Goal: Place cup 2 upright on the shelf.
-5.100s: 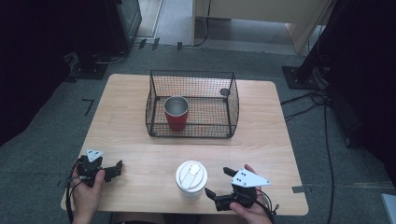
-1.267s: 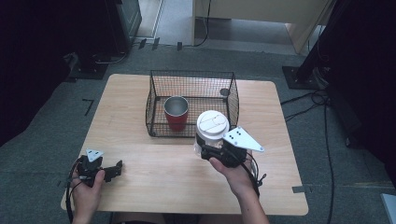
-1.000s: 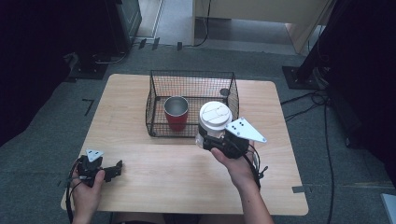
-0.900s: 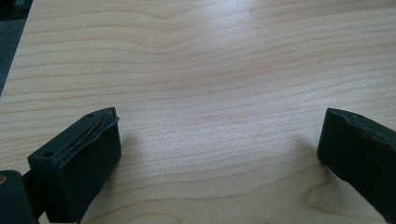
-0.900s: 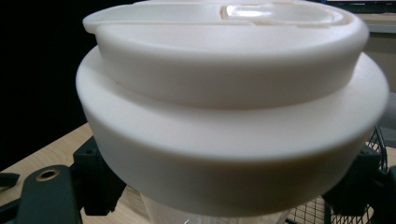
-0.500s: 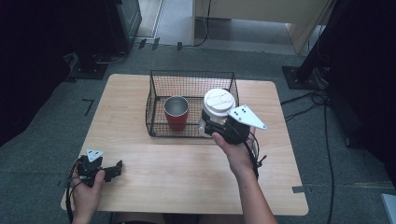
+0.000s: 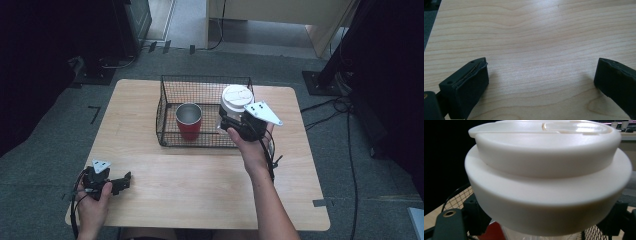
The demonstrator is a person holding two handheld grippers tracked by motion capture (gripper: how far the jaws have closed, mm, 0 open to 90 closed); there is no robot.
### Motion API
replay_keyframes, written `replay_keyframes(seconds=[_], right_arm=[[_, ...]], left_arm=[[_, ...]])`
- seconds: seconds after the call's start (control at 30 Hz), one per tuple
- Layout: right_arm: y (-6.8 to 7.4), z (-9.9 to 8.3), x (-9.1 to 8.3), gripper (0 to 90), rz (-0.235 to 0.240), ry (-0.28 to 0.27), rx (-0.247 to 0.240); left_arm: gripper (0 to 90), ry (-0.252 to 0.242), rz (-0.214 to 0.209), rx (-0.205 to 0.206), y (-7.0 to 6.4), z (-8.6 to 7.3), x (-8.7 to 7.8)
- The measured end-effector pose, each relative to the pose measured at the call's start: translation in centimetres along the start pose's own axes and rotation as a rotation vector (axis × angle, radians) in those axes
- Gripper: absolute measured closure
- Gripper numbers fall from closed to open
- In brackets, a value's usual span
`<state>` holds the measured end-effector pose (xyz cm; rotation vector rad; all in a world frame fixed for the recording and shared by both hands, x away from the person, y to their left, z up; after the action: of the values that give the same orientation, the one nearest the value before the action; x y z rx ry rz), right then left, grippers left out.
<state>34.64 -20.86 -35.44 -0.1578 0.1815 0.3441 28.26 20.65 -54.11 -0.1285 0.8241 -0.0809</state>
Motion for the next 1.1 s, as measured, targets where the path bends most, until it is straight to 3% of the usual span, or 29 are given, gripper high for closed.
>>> replay_keyframes(seconds=[0.43, 0.83, 1.1], right_arm=[[-0.4, -0.7, 2.9, 16.6, -0.041, 0.023, 0.006], [-0.5, -2.8, 5.8, 16.5, -0.079, 0.107, -0.003], [-0.4, -4.0, 7.4, 16.4, -0.092, 0.153, 0.019]], left_arm=[[0.0, 0.002, -0.003, 0.005, 0.0, 0.0, 0.0], [0.0, 0.002, -0.003, 0.004, 0.0, 0.0, 0.0], [0.0, 0.002, -0.003, 0.004, 0.0, 0.0, 0.0]])
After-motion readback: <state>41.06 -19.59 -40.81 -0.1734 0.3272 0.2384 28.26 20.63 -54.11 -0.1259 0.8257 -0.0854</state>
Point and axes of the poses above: each handheld gripper's, and its own axes: x roughly forward along the jaws, z roughly out of its top, y roughly to its left, the point moved 3 cm from there along x, roughly forward along the jaws, and after that the axes turned 13 degrees about -x, right-handed, at the moved point
